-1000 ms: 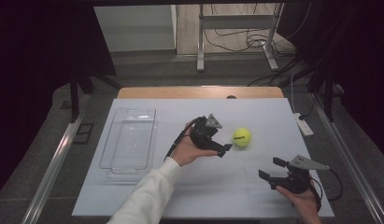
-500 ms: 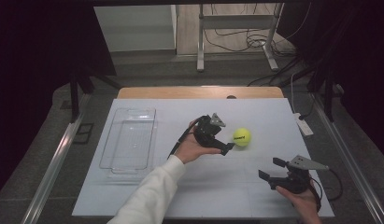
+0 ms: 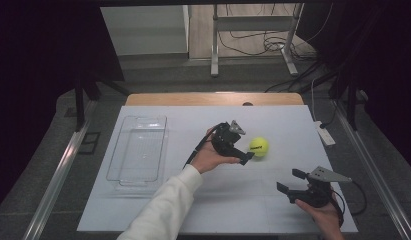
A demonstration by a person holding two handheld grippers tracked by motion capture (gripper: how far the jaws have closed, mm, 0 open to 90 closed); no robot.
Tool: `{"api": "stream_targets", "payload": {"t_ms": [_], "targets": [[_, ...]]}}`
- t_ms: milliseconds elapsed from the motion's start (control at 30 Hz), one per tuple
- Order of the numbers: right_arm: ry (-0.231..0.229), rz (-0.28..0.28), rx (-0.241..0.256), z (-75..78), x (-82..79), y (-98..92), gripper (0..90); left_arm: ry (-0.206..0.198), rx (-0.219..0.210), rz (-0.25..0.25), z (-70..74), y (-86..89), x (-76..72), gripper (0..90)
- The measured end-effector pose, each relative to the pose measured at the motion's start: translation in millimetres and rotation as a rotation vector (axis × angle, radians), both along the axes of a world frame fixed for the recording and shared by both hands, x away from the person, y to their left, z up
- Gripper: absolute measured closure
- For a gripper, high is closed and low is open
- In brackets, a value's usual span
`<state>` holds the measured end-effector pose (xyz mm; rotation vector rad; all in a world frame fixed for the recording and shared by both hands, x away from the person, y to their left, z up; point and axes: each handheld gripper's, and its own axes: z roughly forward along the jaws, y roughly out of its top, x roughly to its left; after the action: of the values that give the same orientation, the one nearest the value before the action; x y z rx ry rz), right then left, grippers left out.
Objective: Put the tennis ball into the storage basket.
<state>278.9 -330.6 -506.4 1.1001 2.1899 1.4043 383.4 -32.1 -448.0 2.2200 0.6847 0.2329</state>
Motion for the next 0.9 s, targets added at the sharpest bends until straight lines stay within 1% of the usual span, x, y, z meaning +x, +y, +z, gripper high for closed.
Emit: {"api": "stream_targets", "payload": {"t_ms": [400,567,833,900], "targets": [[0.001,0.0,-0.008,-0.5,0.5,0.3,13.2,0.009,0.01,-0.001,-3.2,-9.2,7.7,5.4],[0.0,-0.001,-0.005,-0.7,0.7,-0.1,13.2,0.013,0.026,-0.011,-7.5,-15.1,10.0,5.3],[0.002,-0.005,-0.009,-1.0,1.0,0.0,13.2,0.014,0.021,-0.025,-9.7,-23.6,10.4,5.3],[0.002,-0.005,-0.006,-1.0,0.6,0.0,13.2,0.012,0.029,-0.03,-10.5,-27.1,11.7,5.3]]}}
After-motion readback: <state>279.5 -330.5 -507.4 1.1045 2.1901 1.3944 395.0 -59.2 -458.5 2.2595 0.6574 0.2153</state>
